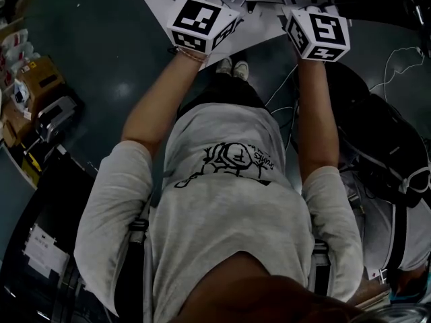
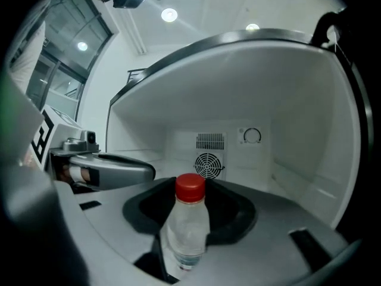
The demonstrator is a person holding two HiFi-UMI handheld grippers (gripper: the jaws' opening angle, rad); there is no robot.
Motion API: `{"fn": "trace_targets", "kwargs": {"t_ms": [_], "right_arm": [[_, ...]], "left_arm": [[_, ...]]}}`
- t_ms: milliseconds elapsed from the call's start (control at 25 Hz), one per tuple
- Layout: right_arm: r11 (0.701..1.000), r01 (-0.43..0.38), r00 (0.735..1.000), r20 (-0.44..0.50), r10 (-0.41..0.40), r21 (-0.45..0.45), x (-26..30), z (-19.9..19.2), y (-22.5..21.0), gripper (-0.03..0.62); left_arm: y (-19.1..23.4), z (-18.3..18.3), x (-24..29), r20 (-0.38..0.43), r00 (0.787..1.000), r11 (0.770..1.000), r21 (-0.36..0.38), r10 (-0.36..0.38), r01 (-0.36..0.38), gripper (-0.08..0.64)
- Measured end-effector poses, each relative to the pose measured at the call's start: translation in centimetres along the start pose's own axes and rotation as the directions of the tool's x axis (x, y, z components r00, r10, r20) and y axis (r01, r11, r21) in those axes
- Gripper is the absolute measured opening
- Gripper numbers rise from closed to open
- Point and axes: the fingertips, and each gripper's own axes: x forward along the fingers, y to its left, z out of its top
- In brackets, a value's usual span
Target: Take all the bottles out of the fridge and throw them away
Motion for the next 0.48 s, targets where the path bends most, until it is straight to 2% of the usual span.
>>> {"fn": "trace_targets", "kwargs": {"t_ms": [480], "right_arm": [[1.0, -0.014, 1.0, 0.012, 0.014, 0.008, -3.5, 1.8, 1.0, 0.156]], "left_arm": [[-2.8, 2.4, -1.2, 0.023, 0.999, 1.0, -0.013, -0.027, 0.027, 0.009]]}}
